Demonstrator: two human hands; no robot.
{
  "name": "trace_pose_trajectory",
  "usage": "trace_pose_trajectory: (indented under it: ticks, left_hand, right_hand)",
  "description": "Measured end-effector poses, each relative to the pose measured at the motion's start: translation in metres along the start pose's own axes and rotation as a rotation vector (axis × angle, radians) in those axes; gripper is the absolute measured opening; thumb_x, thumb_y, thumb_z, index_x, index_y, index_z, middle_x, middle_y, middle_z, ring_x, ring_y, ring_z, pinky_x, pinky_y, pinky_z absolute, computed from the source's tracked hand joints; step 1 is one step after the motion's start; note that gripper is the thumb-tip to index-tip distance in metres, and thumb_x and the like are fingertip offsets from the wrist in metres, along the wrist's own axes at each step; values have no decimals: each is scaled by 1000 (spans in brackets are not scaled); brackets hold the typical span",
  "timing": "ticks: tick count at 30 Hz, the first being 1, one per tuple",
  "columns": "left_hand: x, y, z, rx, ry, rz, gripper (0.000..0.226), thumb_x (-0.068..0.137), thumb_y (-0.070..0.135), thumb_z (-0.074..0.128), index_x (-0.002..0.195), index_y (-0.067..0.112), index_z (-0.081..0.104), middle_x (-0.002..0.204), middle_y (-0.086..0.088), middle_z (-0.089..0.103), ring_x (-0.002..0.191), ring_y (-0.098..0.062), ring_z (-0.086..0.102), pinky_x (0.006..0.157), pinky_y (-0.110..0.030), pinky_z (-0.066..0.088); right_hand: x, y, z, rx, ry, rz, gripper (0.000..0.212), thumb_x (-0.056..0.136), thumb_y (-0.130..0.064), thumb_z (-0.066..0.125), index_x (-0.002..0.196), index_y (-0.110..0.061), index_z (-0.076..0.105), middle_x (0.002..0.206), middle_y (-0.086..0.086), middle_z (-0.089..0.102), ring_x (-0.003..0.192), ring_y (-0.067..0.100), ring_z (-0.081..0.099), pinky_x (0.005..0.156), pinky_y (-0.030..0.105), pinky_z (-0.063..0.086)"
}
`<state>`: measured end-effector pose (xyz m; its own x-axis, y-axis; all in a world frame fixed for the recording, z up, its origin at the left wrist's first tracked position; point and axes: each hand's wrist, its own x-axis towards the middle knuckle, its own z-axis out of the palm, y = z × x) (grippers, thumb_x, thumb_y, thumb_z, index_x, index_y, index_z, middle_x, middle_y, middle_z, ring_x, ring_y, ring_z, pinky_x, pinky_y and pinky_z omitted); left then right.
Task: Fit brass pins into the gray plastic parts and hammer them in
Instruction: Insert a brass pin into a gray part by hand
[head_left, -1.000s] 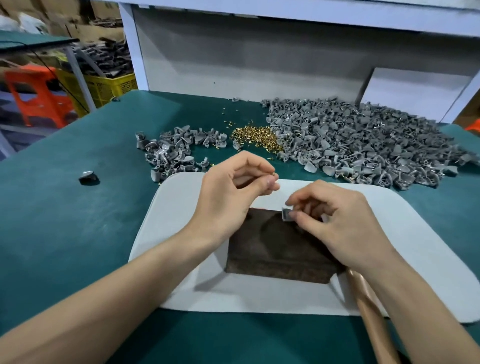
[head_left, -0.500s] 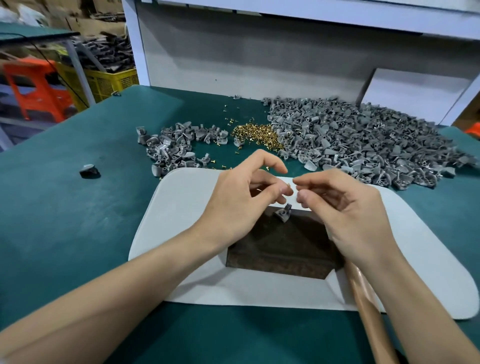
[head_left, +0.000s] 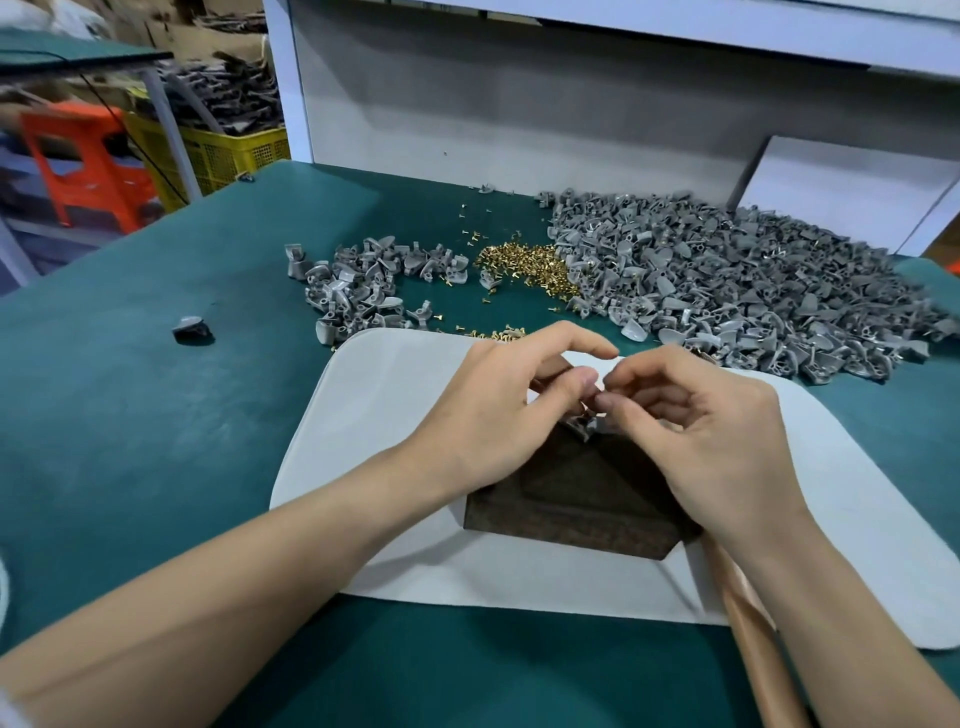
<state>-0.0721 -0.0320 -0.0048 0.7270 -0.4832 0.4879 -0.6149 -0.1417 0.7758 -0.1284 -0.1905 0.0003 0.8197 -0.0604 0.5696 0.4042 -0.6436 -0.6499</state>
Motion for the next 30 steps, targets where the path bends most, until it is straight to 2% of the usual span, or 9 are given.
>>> trace_pose_trajectory:
  ticks: [3, 5, 8, 10, 13, 21, 25, 28, 30]
  left_hand:
    - [0, 0, -3, -12, 30, -26, 18, 93, 7, 54, 105, 15, 65, 74, 5, 72, 72, -8, 68, 72, -28, 57]
    - [2, -1, -6, 35, 44, -41, 21, 92, 5, 55, 105, 16, 66, 80, 8, 72, 80, -5, 66, 80, -23, 52]
    - [4, -2, -6, 228, -108, -98, 33, 90, 6, 55, 119, 18, 64, 110, 6, 69, 108, -9, 58, 97, -22, 39]
    - [4, -5, -4, 293, -210, -140, 38, 89, 8, 54, 124, 20, 64, 122, 3, 65, 117, -13, 52, 102, -23, 35]
    - [2, -5, -4, 242, -206, -142, 32, 87, 8, 58, 113, 22, 69, 115, 3, 68, 111, -12, 56, 99, -24, 38]
    - [5, -4, -6, 51, -89, -159, 6, 82, 10, 71, 89, 11, 70, 89, 6, 71, 89, -4, 63, 91, -25, 46]
    - [4, -1, -3, -119, -10, -178, 9, 83, 2, 69, 84, 10, 65, 85, -4, 71, 80, -15, 70, 83, -31, 55]
    - [5, 0, -3, -226, -2, -175, 9, 84, 1, 67, 86, 8, 63, 83, -7, 70, 72, -18, 72, 74, -25, 56]
    - [5, 0, -4, -273, -4, -168, 9, 84, 1, 67, 87, 9, 62, 82, -7, 70, 72, -19, 72, 75, -26, 55]
  right_hand:
    - [0, 2, -2, 169, 36, 131, 21, 81, -2, 70, 79, -23, 66, 71, -1, 69, 63, 14, 70, 65, 30, 59]
    - [0, 2, -3, 318, 45, 210, 21, 81, 1, 69, 77, -20, 69, 70, 6, 69, 62, 18, 70, 63, 30, 59]
    - [1, -2, -2, 379, -66, 226, 23, 80, 6, 67, 75, -16, 68, 69, 11, 69, 58, 17, 67, 56, 22, 54]
    - [1, -2, -1, 343, -160, 233, 22, 81, 9, 65, 77, -13, 67, 67, 8, 69, 55, 12, 65, 51, 17, 49]
    - [2, 0, 0, 303, -200, 246, 23, 80, 9, 66, 77, -13, 67, 67, 7, 66, 57, 10, 62, 49, 17, 47]
    - [4, 3, -1, 306, -112, 240, 27, 78, 6, 69, 73, -20, 69, 80, 11, 63, 63, 13, 62, 57, 18, 51]
    - [4, 0, -1, 488, -66, 306, 12, 77, 4, 67, 76, -8, 68, 60, 2, 59, 52, 11, 57, 50, 18, 49]
    - [3, 0, -2, 546, -36, 358, 4, 72, -7, 69, 76, -9, 68, 58, 4, 62, 52, 13, 58, 51, 20, 50]
    - [3, 1, -1, 529, -39, 361, 6, 75, -2, 68, 76, -9, 68, 58, 3, 62, 52, 14, 58, 51, 21, 50]
